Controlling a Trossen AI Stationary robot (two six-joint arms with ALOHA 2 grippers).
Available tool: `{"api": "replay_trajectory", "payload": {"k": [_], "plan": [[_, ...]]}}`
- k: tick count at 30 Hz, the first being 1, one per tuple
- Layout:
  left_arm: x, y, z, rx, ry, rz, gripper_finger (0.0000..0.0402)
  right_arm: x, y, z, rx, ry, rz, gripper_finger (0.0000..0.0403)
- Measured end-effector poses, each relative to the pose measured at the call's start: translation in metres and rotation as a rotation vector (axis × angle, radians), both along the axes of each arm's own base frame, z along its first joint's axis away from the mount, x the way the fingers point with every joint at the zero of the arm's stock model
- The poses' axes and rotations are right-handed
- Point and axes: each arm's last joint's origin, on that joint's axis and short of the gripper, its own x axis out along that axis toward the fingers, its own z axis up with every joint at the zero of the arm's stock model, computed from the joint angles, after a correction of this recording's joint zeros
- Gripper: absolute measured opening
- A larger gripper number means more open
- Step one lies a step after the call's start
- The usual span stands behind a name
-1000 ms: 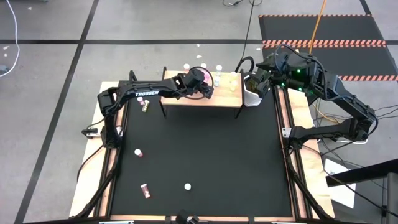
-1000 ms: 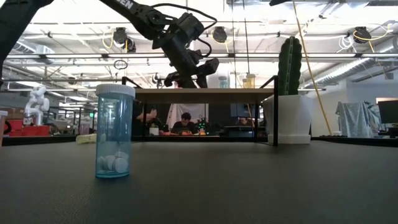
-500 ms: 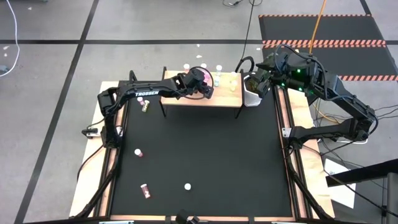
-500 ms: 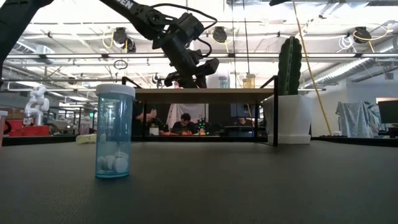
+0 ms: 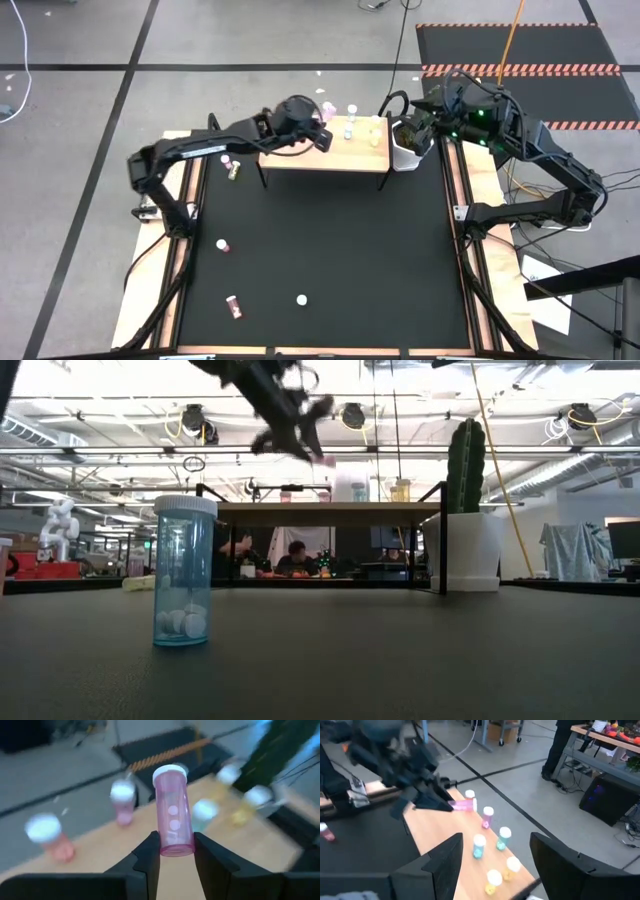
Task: Pick and place medicine bottles onto shelf by color
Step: Put the right purple pill bottle on the shelf aligned with the other purple pill bottle
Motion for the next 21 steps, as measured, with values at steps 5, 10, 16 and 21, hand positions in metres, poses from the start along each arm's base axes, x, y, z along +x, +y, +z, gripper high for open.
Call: {"api": "replay_trajectory", "payload": {"k": [5, 10, 16, 21], "plan": [[-0.020, -0.018, 0.042, 0.100, -0.085, -0.183, 0.0108, 0.019, -0.006, 0.006, 0.043, -0.140, 0.176, 0.0229], [-0.029, -0.030, 0.075, 0.185, -0.272, -0.417, 0.0108, 0.041, -0.016, 0.010, 0.060, -0.261, 0.491, 0.0241], [-0.026, -0.041, 0.095, 0.235, -0.492, -0.786, 0.0108, 0.053, -0.019, 0.019, -0.019, -0.368, 0.677, 0.0265], [-0.025, -0.046, 0.097, 0.257, -0.514, -0.849, 0.0108, 0.053, -0.014, 0.026, -0.102, -0.406, 0.709, 0.0277]]}}
